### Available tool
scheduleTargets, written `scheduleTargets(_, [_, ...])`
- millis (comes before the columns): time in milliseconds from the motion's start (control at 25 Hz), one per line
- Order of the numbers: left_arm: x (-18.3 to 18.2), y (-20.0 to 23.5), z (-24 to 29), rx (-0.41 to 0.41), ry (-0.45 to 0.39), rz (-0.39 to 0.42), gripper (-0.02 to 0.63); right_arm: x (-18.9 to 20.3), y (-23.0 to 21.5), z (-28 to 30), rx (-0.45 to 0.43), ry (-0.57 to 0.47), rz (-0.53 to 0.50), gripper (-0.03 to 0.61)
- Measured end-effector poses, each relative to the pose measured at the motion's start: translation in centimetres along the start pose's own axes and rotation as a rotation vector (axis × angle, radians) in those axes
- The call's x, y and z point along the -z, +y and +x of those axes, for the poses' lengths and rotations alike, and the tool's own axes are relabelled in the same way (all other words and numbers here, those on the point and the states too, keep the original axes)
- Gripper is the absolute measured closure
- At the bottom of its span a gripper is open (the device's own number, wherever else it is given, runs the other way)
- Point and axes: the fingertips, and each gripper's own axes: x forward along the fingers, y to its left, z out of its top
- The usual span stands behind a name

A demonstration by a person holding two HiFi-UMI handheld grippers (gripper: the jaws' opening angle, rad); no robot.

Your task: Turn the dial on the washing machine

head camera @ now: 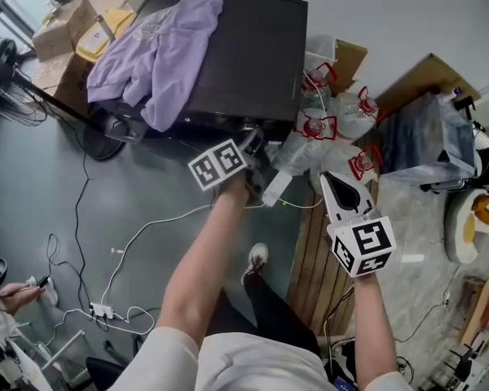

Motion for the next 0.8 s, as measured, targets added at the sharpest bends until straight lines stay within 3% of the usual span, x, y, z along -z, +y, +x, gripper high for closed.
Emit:
scheduleTargets(160, [-0.1, 0.1, 0.0, 0.058, -0.024, -0.147, 0.336, -0.1, 0.1, -0.1, -0.002, 0.0, -0.006, 0.565])
scheduleTargets(320, [-0.1, 0.2, 0.0, 0.085, -0.037, -0.233, 0.336, -0.1, 0.3, -0.3, -0.002, 0.0, -0.01, 0.565])
scheduleTargets(560, [0.0, 0.4, 0.0, 0.168, -0.025, -0.43, 0.336, -0.1, 0.7, -0.4, -0.007, 0.0, -0.008, 0.565])
scheduleTargets(800, [0.2, 0.4, 0.1, 0.257, 0.008, -0.577, 0.336, -0.1, 1.4, -0.2, -0.011, 0.001, -0.005, 0.565])
